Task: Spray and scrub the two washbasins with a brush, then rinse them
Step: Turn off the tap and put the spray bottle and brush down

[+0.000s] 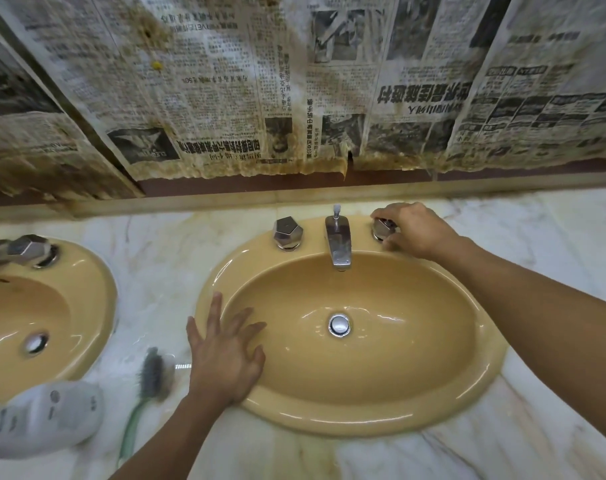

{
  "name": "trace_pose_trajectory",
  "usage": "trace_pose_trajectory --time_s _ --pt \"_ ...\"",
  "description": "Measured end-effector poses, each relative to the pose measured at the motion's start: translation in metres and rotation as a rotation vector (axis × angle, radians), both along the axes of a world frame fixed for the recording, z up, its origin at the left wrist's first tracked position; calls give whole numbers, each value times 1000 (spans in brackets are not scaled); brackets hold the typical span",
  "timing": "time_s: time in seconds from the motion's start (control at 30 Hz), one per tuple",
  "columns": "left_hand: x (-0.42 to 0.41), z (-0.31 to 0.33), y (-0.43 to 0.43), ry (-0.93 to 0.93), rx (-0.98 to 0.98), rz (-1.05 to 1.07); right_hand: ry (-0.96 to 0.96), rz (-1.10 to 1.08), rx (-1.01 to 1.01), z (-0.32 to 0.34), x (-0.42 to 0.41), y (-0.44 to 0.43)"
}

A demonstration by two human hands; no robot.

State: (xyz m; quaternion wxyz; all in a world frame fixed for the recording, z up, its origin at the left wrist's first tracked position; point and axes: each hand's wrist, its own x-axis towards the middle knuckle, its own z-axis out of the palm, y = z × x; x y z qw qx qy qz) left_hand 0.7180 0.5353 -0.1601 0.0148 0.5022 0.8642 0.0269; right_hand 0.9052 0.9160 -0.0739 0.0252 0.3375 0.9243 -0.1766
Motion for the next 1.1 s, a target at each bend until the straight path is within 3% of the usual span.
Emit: trace_pose_trajectory --time_s 0.23,0.33,0.5,0.63,0.83,0.93,1.1 --pt "2 6 0 -95 -60 66 165 -234 -27 -22 -3 -49" --pt "8 17 -1 -166 -85 108 344 -338 -170 -24 3 -95" --pt "26 29 -13 -287 -72 192 436 -514 -431 -14 31 -191" --pt "53 42 -38 -367 -133 129 481 -542 -439 7 57 -252" --pt "92 68 -88 -739 271 90 492 -433 -259 40 88 -326" --pt "108 95 -116 -773 411 102 515 -413 -248 50 102 -361" --pt "118 117 -163 -792 474 107 509 -413 -301 56 122 -390"
